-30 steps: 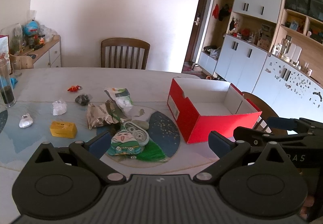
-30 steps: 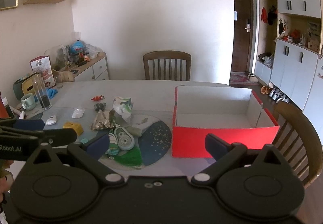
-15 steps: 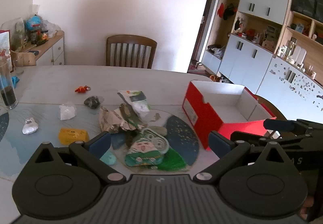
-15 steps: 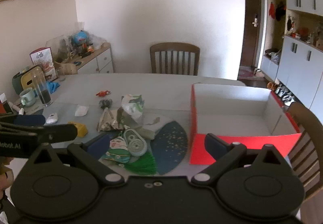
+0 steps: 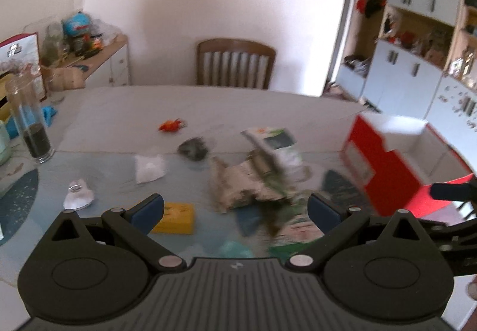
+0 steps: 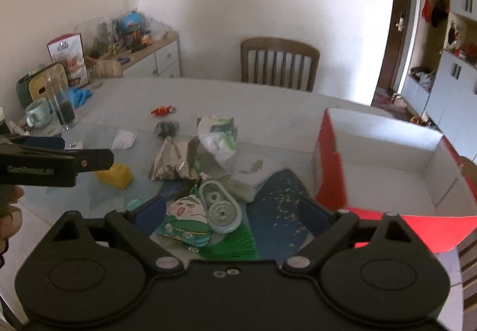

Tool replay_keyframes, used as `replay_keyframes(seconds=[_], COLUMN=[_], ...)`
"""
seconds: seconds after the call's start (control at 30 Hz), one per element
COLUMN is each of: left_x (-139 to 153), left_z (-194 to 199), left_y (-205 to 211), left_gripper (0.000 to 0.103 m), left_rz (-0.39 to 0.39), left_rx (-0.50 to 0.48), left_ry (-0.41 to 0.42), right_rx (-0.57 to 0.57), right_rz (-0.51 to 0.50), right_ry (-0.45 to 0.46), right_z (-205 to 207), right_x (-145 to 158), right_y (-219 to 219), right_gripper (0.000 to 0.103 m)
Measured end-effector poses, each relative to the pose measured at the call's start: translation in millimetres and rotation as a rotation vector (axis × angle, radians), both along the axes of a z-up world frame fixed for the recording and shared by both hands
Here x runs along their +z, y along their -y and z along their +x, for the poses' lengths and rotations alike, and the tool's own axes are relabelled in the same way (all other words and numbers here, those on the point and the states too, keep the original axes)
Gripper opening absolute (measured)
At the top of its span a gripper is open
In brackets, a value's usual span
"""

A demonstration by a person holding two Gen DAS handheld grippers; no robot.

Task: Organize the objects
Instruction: 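Move left tool toward yellow box while right tool approaches green cartoon pouch, then close left tool on yellow box while right tool grasps green cartoon pouch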

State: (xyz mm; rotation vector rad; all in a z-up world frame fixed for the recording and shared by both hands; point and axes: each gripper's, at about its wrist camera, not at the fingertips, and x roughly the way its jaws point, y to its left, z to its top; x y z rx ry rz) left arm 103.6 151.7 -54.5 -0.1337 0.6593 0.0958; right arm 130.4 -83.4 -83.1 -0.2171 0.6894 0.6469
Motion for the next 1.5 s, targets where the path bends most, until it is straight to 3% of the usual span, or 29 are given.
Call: replay_keyframes(seconds=[0.37,0.77,1.17,1.3,1.37,1.43,1.5], left_x=[-57.4,-86.4,-97.6,-99.0,-99.6,-100.1,-99.8], left_z=[34.9,59.9,69.5,70.2,70.2,69.6,69.0], left_y=[-37.5,-53.2,-59.1,-59.0,-59.8,-59.8,-59.5], left_gripper=[0.103,0.103,0.102,0.094,0.088,0.076,0.071], left_rz=[0.071,0.094,0.088,0.089,0.083,0.084,0.095], left_rx=[0.062,0.073,0.056,0.049,0.05,0.051,0.055], left_ry=[-0.118,-0.169,-0.171,-0.17,-0.174,-0.177,-0.176], right_rx=[0.058,0.116,0.123,0.144,0.159,0.171,0.173], right_rz=[-0.07,-0.132,-0.167,-0.184,-0.192,-0.201,-0.204], right_ry=[-0.106,-0.169,-0.216,-0.196,-0.184,-0.175,-0.169], right_z=[21.7,32.7,42.4,40.0,37.7,36.0,35.5], right_x=[-39.3,-68.1,-86.1,-86.2,-85.8,-85.3,-84.5], right_y=[-46.2,-81.7,-93.5,-96.6,-98.1,-99.7,-99.9], right_gripper=[0.088,0.084,0.076,0.072,0.065,0.063,0.06])
